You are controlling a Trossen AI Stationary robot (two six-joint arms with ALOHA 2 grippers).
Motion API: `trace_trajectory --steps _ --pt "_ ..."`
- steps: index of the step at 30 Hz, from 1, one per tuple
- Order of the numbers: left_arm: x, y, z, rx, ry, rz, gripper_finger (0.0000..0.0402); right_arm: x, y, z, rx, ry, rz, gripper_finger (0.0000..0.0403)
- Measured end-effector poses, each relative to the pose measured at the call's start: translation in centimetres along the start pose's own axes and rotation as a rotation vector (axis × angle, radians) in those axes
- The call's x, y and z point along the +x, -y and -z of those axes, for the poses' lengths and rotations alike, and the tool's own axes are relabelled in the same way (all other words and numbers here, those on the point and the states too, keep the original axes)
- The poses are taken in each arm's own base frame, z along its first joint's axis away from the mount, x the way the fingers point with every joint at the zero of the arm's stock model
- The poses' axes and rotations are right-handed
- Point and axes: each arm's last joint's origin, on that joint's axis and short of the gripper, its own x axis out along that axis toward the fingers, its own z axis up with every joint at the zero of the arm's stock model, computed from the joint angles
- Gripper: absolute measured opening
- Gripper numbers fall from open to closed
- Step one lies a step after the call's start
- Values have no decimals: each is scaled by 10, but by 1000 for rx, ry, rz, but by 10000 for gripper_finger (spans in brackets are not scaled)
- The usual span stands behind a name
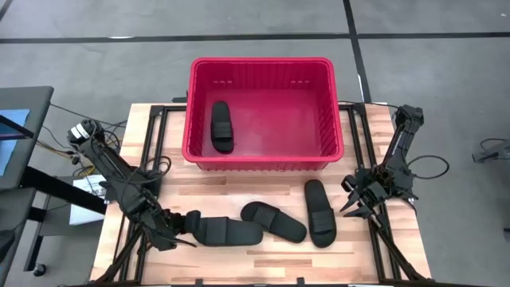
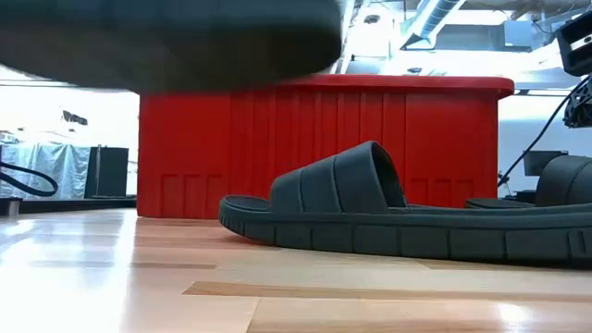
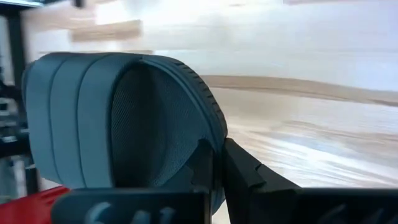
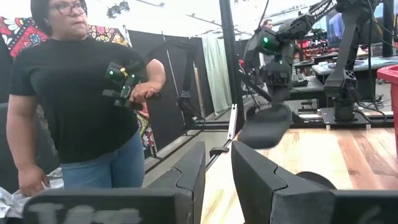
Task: Pick and place slides into bin
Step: Put the black slide into the red bin
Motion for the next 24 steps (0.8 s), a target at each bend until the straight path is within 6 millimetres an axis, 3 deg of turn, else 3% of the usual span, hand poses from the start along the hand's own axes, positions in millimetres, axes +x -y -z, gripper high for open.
trace_trajectory --steps 14,24 --pt "-54 -71 -17 -139 46 -257 0 0 0 0 0 0 -1 70" --pt "-95 -130 11 -344 8 -427 0 0 0 0 0 0 0 70"
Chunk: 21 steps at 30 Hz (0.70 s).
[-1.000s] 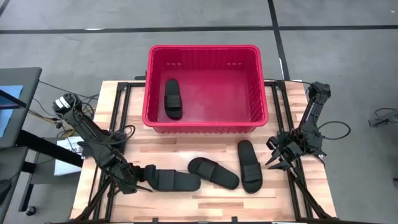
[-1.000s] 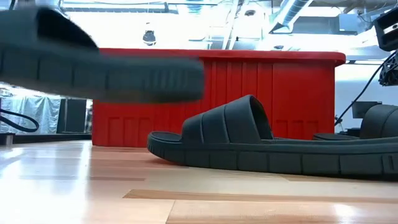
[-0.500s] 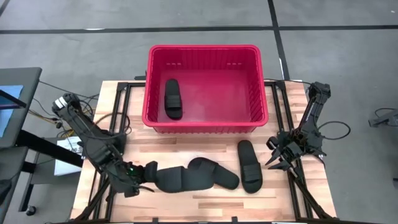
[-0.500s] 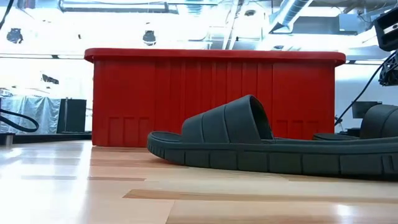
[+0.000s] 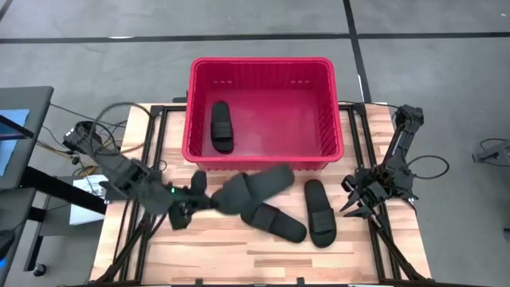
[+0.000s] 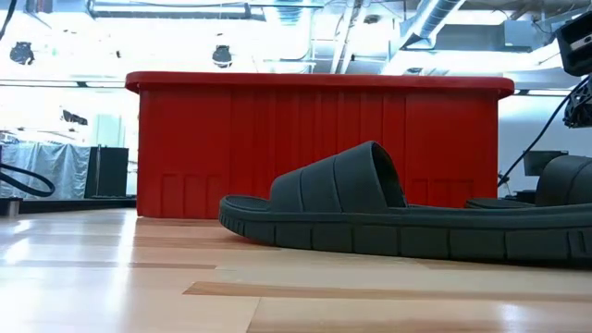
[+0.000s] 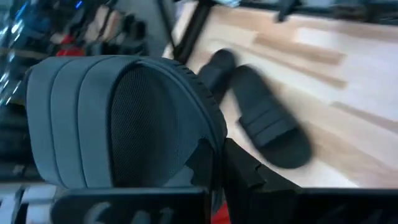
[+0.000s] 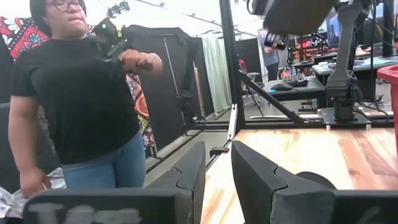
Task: Pick and place slides into bin
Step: Put the black slide into the red bin
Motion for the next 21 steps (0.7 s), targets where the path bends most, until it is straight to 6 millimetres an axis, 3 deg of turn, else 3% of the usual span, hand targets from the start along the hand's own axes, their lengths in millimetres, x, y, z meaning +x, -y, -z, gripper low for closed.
trace_trajectory --steps 9,21 --pt "3 -54 37 -130 -152 -151 0 0 0 0 0 0 1 70" --pt "6 -110 115 -367 -378 -389 0 0 0 0 0 0 0 70"
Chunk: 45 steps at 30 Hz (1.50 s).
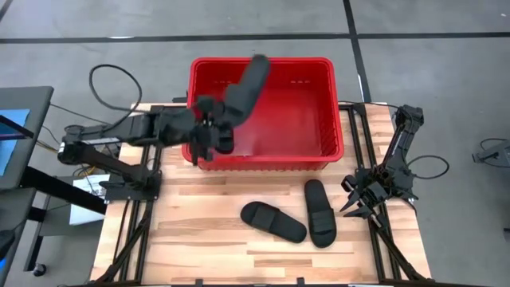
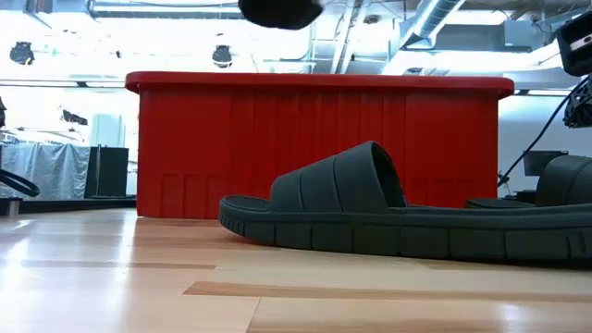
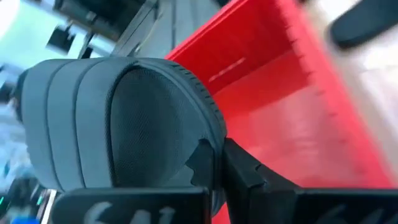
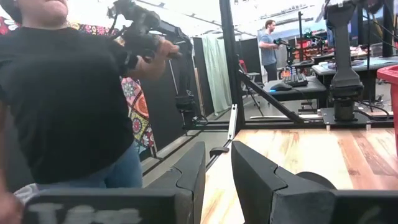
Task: Pick and place slides into bin
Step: Put the black slide into the red bin
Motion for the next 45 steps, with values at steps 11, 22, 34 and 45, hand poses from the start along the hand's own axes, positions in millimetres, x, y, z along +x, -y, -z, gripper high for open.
trace_trajectory --steps 11,22,34,45 --pt "57 -16 27 -151 -141 -23 0 0 0 0 1 1 0 70" --pt "125 1 55 -290 -292 86 0 0 0 0 0 0 0 70" --pt "148 14 76 -416 -428 159 0 0 0 0 0 -1 -1 70" --pt "161 22 84 -412 -479 189 0 0 0 0 0 -1 0 70"
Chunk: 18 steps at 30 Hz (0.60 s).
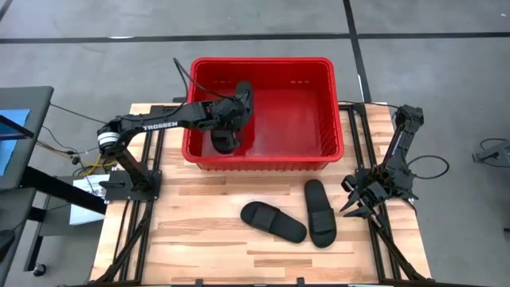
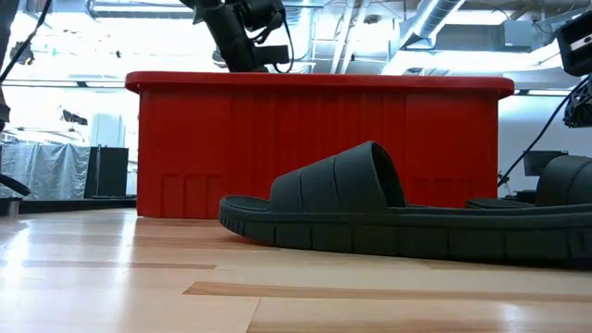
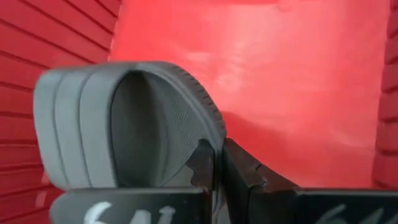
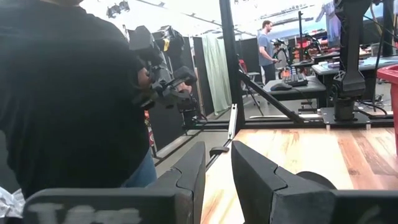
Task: Pick and place slides into bin
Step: Put the black slide into the red bin
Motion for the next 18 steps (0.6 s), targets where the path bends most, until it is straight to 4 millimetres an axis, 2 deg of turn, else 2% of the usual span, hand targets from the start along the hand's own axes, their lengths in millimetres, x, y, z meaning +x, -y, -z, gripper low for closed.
trace_trajectory --steps 9,18 --pt "22 4 2 -52 -43 14 0 0 0 0 -1 -1 0 70" --pt "47 13 5 -34 -106 24 0 0 0 1 -7 -10 1 70"
